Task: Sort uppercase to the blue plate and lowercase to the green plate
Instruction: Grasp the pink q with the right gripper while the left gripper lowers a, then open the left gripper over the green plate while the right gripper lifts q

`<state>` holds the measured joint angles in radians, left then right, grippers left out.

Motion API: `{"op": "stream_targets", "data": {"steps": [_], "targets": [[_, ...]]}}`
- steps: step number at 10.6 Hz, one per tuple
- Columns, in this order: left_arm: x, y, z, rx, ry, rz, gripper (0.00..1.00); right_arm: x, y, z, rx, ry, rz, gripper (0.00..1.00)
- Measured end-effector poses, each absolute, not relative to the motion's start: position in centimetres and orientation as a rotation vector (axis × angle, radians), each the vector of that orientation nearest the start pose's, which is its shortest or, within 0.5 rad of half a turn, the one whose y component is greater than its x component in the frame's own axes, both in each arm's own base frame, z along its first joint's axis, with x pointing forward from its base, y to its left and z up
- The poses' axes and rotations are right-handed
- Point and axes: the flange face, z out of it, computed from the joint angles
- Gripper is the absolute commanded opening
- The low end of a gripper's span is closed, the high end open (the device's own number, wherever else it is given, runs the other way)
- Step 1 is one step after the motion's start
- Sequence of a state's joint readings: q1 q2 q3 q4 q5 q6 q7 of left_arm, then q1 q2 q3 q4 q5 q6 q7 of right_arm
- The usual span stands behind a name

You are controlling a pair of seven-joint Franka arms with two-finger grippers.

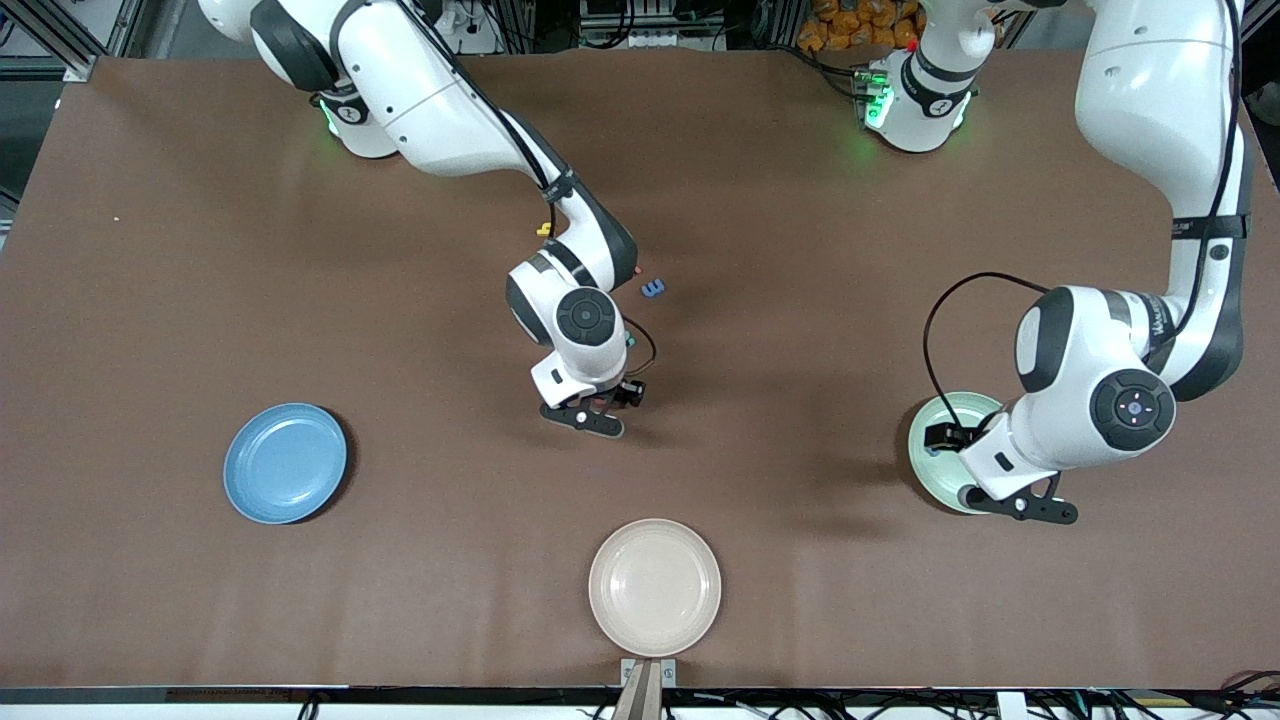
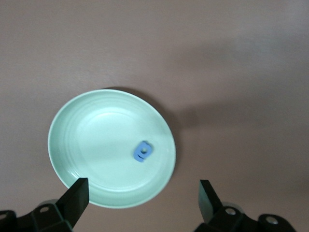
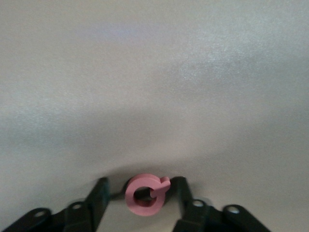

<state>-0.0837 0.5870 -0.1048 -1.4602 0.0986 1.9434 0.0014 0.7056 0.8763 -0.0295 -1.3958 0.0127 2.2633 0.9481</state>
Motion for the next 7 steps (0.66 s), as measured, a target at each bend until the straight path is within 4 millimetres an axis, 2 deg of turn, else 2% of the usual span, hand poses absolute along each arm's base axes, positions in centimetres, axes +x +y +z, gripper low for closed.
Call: {"op": "stream_targets", "data": {"steps": [2,5,7], "targets": [[68.5,-12.7,34.4,-3.085,0.369,0.166,1.0,56.6,46.0,18.1,-3.126,0.423,-0.008,0.0],[68.2,-12.7,36.7,-3.083,0.369,0.138,1.0,56.7,45.9,18.3,-3.124,0.426,-0.01,0.0],[68.1,-12.4,36.9,-3.084,0.364,0.137,1.0,58.2,44.5,19.7,-3.111,0.416,-0.036,0.0]]}}
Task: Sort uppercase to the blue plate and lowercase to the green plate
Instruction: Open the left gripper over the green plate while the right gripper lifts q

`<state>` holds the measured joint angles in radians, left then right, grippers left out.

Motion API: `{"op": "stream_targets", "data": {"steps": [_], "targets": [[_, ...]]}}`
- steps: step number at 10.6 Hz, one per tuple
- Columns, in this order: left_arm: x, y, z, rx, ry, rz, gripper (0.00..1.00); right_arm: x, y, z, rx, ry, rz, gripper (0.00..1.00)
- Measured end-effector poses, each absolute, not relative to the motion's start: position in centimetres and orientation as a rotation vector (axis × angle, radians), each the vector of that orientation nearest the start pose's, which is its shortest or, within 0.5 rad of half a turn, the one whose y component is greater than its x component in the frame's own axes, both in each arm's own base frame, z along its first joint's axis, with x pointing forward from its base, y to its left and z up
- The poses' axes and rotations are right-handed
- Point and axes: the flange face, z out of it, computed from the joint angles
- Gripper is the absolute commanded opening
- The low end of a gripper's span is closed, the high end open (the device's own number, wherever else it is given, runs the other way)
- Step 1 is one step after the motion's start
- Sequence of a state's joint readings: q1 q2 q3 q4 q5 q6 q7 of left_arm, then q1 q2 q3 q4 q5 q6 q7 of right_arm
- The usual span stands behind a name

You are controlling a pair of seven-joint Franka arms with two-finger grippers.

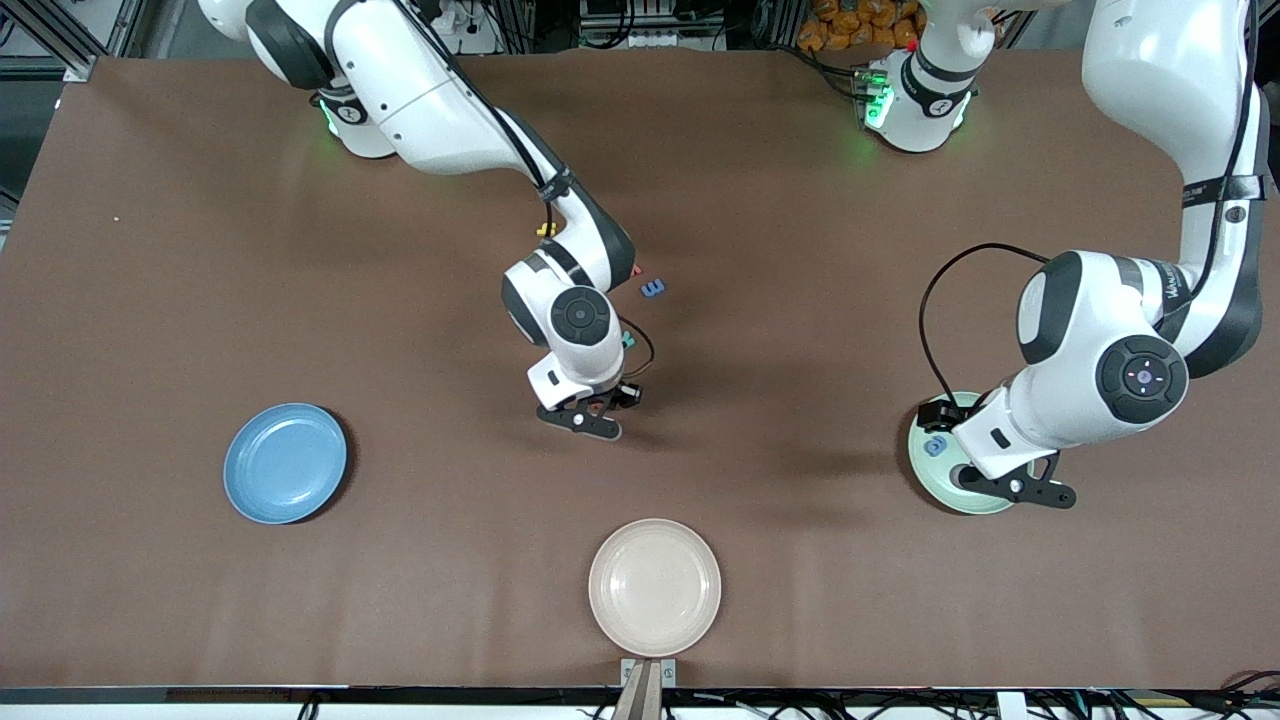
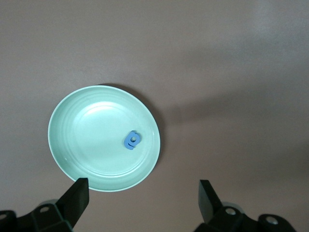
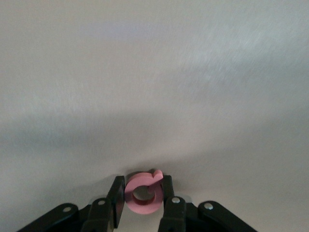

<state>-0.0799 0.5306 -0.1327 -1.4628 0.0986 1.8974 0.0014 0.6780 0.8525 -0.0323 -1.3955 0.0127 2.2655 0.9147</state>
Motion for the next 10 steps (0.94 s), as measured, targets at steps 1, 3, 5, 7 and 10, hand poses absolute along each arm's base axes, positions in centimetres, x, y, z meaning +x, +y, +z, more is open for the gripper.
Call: {"op": "stream_targets", "data": {"steps": [1,3,5,7,10], "targets": [[68.1,-12.3,36.8,-3.084,0.362,0.14,1.0,59.9,42.7,21.1,-3.102,0.403,-0.057,0.0],[68.1,-12.3,36.8,-3.084,0.36,0.14,1.0,63.9,36.6,23.3,-3.107,0.348,-0.076,0.0],[68.1,-12.5,36.8,-3.083,0.366,0.14,1.0,67.3,30.0,23.7,-3.123,0.266,-0.081,0.0],[68.0,-12.7,36.8,-3.083,0.37,0.14,1.0,69.9,23.3,23.7,-3.142,0.197,-0.081,0.0],[67.9,-13.1,36.9,-3.084,0.379,0.138,1.0,72.7,13.6,25.4,-3.17,0.015,-0.034,0.0]]}}
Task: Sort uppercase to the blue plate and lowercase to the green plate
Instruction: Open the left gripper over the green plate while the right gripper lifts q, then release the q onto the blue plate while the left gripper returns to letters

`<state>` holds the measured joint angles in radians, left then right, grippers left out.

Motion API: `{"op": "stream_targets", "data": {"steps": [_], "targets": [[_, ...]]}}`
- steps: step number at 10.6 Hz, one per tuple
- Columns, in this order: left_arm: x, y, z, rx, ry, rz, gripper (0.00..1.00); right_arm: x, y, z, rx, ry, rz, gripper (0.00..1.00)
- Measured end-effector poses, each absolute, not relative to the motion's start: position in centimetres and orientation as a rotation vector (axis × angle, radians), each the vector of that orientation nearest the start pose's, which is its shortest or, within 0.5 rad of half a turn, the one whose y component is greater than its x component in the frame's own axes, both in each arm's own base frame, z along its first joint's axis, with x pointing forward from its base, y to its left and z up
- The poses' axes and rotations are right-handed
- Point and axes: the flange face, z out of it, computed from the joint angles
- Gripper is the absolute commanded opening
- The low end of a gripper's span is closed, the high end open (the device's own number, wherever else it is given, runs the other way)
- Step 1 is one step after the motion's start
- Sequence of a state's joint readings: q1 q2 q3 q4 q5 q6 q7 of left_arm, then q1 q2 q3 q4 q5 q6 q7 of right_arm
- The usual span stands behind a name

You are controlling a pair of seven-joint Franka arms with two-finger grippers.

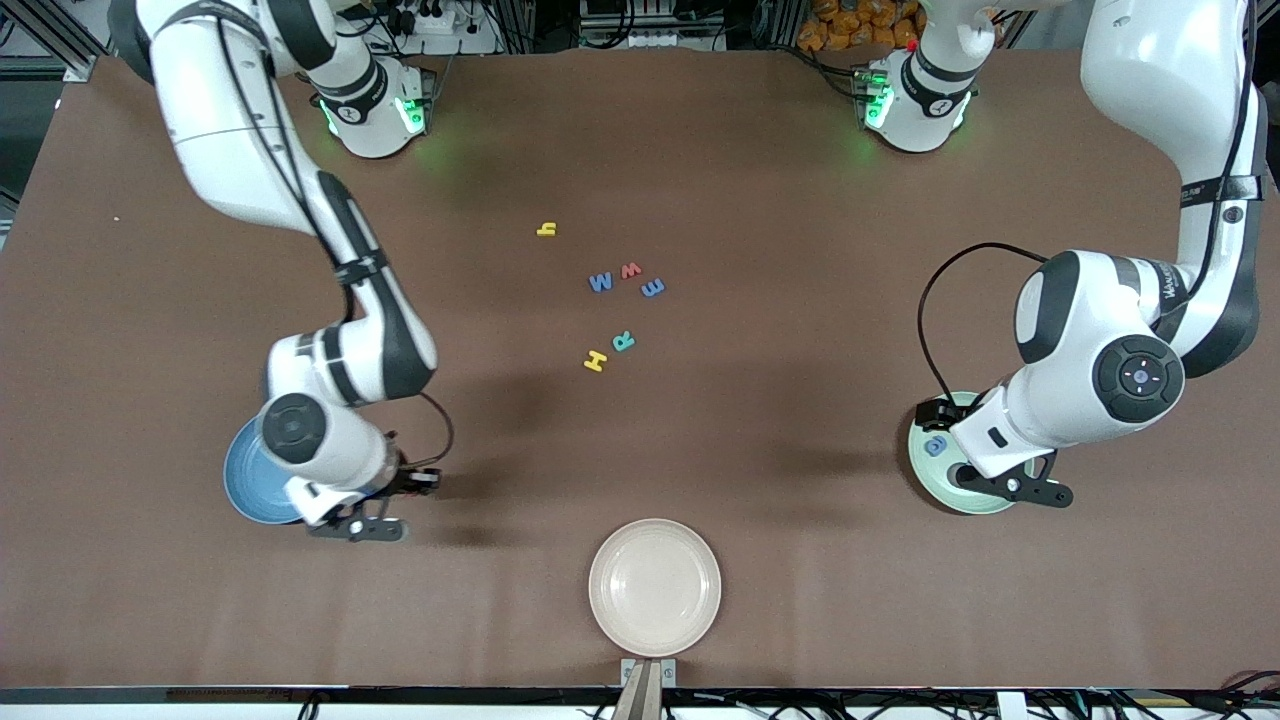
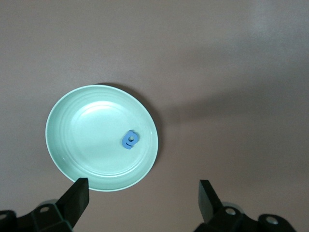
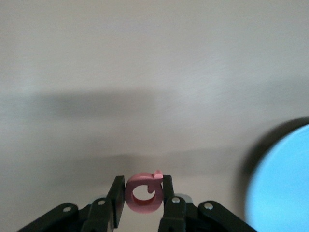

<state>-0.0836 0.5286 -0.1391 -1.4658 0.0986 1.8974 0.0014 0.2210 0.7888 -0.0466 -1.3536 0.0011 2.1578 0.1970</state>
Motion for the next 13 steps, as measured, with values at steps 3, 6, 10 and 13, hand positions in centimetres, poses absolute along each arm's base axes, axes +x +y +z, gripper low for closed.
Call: {"op": "stream_targets", "data": {"steps": [3,6,10,13], "targets": [[67.0,-17.1,37.6,-3.094,0.48,0.126,1.0,74.1,5.0,26.6,-3.176,-0.173,-0.021,0.0],[64.9,-23.6,38.1,-3.104,0.646,0.125,1.0,74.1,-0.5,28.4,-3.173,-0.321,0.002,0.0],[60.1,-33.9,37.4,-3.04,0.901,0.152,1.0,73.0,-7.6,27.7,-3.15,-0.41,0.097,0.0],[56.3,-40.8,35.2,-2.993,1.068,0.151,1.0,71.7,-7.8,25.4,-3.131,-0.414,0.175,0.22]]}}
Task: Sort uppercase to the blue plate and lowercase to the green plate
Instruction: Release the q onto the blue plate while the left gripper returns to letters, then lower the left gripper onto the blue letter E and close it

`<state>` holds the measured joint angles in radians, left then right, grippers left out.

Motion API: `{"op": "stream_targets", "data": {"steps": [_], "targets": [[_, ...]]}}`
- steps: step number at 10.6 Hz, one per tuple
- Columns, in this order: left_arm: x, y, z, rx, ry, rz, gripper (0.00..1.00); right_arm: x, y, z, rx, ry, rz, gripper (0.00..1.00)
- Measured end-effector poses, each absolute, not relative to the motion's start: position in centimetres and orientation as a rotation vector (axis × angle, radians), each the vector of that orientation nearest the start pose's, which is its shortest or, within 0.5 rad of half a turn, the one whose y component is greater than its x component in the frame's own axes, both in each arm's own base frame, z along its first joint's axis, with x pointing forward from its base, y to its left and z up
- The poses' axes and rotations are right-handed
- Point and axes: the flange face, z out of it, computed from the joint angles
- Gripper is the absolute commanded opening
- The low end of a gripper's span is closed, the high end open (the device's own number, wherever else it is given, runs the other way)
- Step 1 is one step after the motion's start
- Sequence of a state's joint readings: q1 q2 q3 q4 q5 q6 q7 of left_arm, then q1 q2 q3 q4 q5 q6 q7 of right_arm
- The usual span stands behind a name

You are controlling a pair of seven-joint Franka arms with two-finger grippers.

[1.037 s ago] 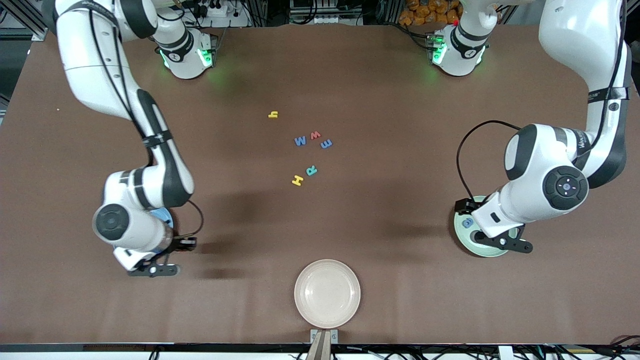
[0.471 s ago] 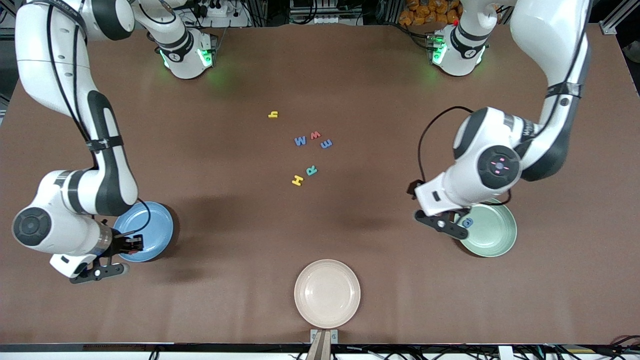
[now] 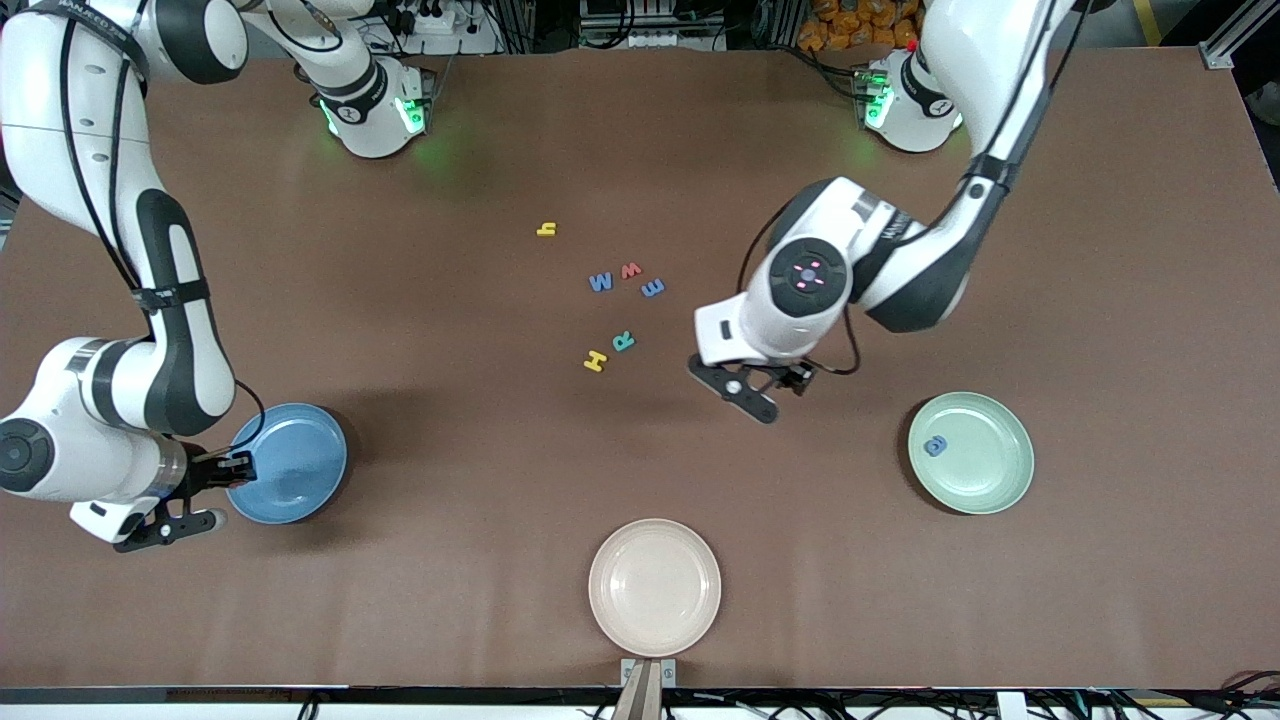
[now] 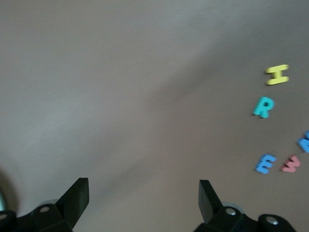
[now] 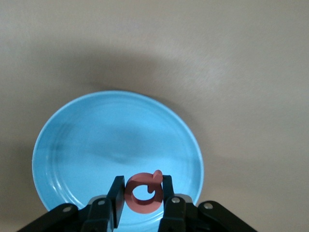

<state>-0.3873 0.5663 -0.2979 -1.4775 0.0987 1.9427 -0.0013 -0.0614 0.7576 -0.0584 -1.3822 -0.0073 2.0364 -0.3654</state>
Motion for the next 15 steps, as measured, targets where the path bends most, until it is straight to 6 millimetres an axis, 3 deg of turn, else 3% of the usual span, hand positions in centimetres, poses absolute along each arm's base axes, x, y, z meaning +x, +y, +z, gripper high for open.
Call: {"op": "stream_targets", "data": {"steps": [1,2,7,11,15], "targets": [[55.4,-42.4,34.7,-2.984,1.108,0.137,1.0,71.4,-7.6,24.7,-3.125,-0.417,0.194,0.84],[54.4,-43.8,34.3,-2.981,1.116,0.14,1.0,71.1,-7.4,24.2,-3.119,-0.416,0.213,1.0],[48.3,-47.0,29.7,-2.96,0.971,0.291,1.0,70.8,-5.1,23.4,-3.104,-0.461,0.237,1.0],[42.0,-50.5,26.5,-2.939,1.028,0.289,1.0,70.9,-4.8,23.5,-3.105,-0.469,0.228,1.0],[38.1,-51.0,23.3,-2.935,1.116,0.23,1.0,71.0,-4.7,23.4,-3.109,-0.473,0.208,1.0]]}}
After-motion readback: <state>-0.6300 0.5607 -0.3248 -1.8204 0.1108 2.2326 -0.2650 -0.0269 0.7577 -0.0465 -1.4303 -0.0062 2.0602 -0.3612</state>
